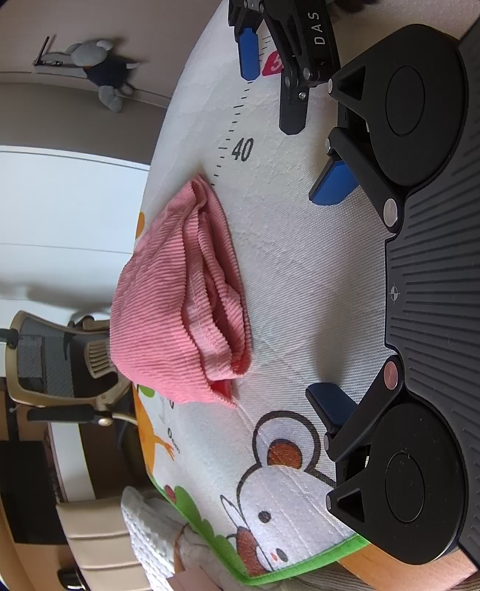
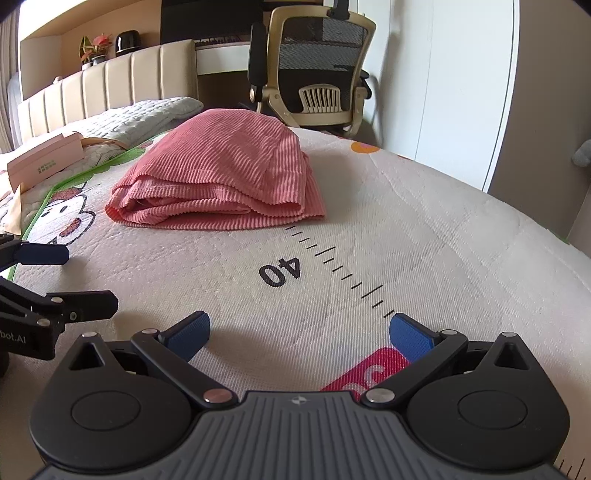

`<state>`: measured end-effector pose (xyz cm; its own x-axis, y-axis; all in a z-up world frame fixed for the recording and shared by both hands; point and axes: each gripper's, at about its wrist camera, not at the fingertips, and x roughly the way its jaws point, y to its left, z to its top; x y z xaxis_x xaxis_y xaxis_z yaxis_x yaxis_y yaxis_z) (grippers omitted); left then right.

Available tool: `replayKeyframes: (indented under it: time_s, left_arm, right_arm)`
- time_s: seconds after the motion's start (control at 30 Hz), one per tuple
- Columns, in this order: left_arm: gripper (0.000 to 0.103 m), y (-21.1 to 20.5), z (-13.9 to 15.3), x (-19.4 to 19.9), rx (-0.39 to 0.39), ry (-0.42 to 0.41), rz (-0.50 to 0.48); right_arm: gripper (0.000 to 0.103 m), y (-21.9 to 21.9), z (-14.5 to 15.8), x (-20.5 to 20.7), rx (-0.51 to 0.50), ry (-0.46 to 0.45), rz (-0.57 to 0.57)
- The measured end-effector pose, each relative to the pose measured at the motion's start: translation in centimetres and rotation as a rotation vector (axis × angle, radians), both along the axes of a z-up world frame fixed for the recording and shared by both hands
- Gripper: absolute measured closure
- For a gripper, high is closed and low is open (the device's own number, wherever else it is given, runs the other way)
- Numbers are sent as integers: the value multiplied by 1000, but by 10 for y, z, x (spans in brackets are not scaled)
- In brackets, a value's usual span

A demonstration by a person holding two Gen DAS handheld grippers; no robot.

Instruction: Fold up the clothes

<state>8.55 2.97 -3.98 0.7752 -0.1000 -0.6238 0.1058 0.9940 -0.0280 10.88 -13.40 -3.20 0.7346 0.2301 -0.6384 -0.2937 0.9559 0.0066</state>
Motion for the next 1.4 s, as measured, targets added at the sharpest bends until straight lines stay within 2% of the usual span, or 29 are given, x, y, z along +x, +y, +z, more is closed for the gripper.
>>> replayKeyframes:
  time_s: [1.4]
  left_arm:
    - [0,-4,-1,1,29,3,2]
  right_arm:
    - [0,0,-1,-1,12,-5,0]
